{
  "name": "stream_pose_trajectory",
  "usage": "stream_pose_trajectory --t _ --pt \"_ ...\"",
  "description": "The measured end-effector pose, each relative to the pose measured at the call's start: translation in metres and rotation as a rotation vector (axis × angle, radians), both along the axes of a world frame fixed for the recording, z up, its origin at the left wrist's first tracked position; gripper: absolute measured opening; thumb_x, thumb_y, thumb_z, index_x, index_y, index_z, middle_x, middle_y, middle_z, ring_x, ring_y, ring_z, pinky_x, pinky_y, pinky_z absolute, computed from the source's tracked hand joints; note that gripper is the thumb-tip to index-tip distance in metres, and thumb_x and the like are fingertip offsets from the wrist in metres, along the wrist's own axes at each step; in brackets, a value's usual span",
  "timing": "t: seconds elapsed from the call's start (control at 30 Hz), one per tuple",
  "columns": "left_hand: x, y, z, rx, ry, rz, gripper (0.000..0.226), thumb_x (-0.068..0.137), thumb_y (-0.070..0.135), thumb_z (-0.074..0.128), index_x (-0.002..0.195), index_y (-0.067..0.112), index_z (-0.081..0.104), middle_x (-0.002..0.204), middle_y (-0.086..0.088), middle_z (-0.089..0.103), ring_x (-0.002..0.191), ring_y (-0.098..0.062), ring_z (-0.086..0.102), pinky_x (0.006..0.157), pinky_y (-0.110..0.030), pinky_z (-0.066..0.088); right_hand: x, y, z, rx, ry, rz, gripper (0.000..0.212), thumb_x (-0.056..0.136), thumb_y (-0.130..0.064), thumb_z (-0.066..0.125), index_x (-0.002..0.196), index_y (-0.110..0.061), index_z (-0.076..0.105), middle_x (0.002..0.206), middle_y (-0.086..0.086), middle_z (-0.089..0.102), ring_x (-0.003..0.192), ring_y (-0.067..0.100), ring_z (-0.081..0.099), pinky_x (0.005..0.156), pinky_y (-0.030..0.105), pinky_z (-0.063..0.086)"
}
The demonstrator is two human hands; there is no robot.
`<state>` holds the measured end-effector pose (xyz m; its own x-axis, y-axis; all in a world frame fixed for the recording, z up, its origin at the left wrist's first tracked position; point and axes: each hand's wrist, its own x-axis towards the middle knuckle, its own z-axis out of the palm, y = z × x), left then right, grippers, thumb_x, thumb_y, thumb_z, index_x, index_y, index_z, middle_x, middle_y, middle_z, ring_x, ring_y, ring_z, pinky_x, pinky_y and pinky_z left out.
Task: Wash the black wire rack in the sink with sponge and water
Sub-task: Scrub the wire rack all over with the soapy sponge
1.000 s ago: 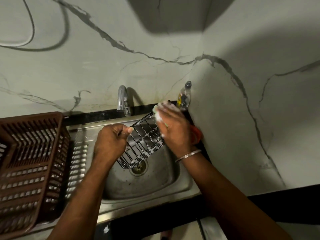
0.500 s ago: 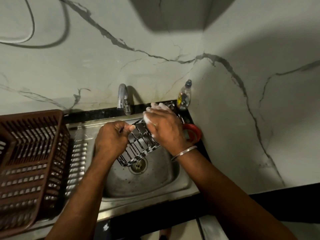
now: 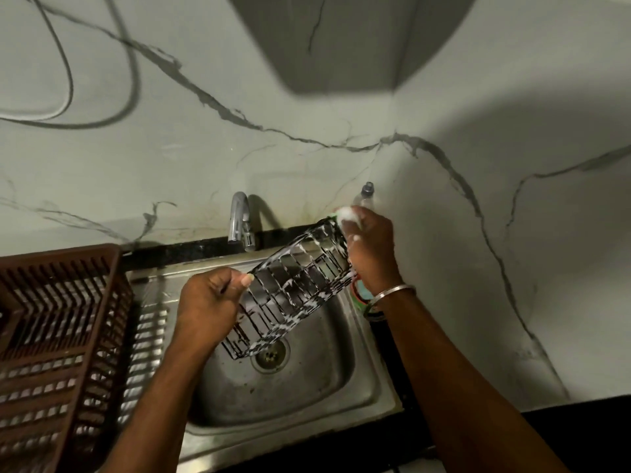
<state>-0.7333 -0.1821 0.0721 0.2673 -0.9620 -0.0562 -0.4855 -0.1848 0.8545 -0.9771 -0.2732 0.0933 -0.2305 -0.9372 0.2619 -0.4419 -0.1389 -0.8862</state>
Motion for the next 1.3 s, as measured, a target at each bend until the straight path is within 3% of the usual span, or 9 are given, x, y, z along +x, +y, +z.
stream_pose_trajectory --t 0.1,0.33,0.53,0.67,0.73,0.83,1.03,1.2,1.3 --pt "0.005 0.0 -0.003 -0.027 0.047 -0.052 0.022 0.103 0.025 0.067 0.083 0.018 0.073 0.072 0.004 0.073 0.06 -0.008 0.067 0.066 -0.038 0.055 0.008 0.002 0.004 0.057 -0.118 0.213 0.026 0.092 -0.013 0.054 0.097 -0.029 0.073 0.097 -0.001 0.074 0.086 0.008 0.065 0.078 0.028 0.05" --pt "-0.008 -0.002 0.0 0.111 0.062 -0.217 0.053 0.095 0.063 0.045 0.081 0.016 0.065 0.067 -0.005 0.064 0.065 -0.018 0.062 0.065 -0.031 0.047 0.031 0.005 0.026 0.058 0.14 0.422 0.027 0.1 0.002 0.052 0.117 -0.011 0.068 0.089 -0.004 0.061 0.069 0.003 0.051 0.055 0.015 0.039" --pt "-0.029 -0.014 0.006 -0.169 0.308 -0.227 0.043 0.109 0.05 0.048 0.096 0.016 0.071 0.082 -0.016 0.073 0.074 -0.04 0.069 0.067 -0.047 0.057 0.078 0.038 0.02 -0.099 0.347 0.507 0.027 0.093 0.003 0.062 0.116 -0.009 0.07 0.107 0.001 0.069 0.094 0.012 0.063 0.073 0.02 0.048" --pt "-0.018 -0.014 -0.007 -0.207 0.412 -0.071 0.042 0.113 0.042 0.046 0.088 0.021 0.071 0.082 -0.01 0.071 0.074 -0.026 0.064 0.07 -0.045 0.054 0.084 0.073 0.0 -0.228 0.425 0.494 0.047 0.099 -0.002 0.053 0.145 -0.008 0.059 0.147 0.013 0.062 0.14 0.022 0.055 0.118 0.028 0.043" --pt "-0.015 -0.008 -0.013 -0.205 0.394 -0.08 0.045 0.114 0.044 0.042 0.086 0.021 0.071 0.082 -0.007 0.071 0.076 -0.022 0.065 0.072 -0.041 0.055 0.073 0.082 -0.004 -0.283 0.486 0.538 0.047 0.1 -0.001 0.055 0.147 -0.008 0.058 0.151 0.013 0.058 0.145 0.022 0.05 0.123 0.029 0.036" --pt "-0.019 0.001 -0.018 -0.21 0.342 -0.072 0.05 0.112 0.046 0.04 0.088 0.012 0.068 0.079 -0.009 0.07 0.073 -0.013 0.064 0.071 -0.031 0.055 0.071 0.089 -0.003 -0.265 0.384 0.514 0.044 0.093 0.004 0.06 0.135 -0.007 0.068 0.136 0.01 0.07 0.126 0.02 0.067 0.113 0.02 0.046" --pt "-0.018 0.007 -0.016 -0.175 0.341 -0.004 0.062 0.105 0.072 0.038 0.086 0.018 0.062 0.081 -0.005 0.066 0.077 -0.02 0.06 0.076 -0.037 0.051 0.051 0.066 -0.005 -0.229 0.18 0.266 0.039 0.098 -0.002 0.065 0.13 -0.023 0.073 0.108 -0.005 0.08 0.078 0.012 0.075 0.062 0.038 0.063" --pt "-0.018 0.004 -0.01 -0.283 0.374 0.002 0.047 0.109 0.058 0.04 0.094 0.024 0.069 0.081 0.007 0.07 0.077 -0.01 0.065 0.072 -0.039 0.053 0.082 0.085 0.011 -0.37 0.329 0.491 0.029 0.107 -0.01 0.052 0.12 -0.007 0.077 0.125 0.01 0.075 0.118 0.016 0.07 0.109 0.019 0.049" --pt "-0.018 0.001 -0.007 -0.322 0.37 -0.006 0.044 0.111 0.052 0.04 0.091 0.025 0.068 0.08 0.007 0.07 0.075 -0.01 0.066 0.071 -0.039 0.054 0.075 0.072 0.013 -0.31 0.4 0.463 0.034 0.1 -0.001 0.053 0.124 -0.009 0.076 0.134 0.01 0.071 0.129 0.018 0.065 0.113 0.026 0.049"
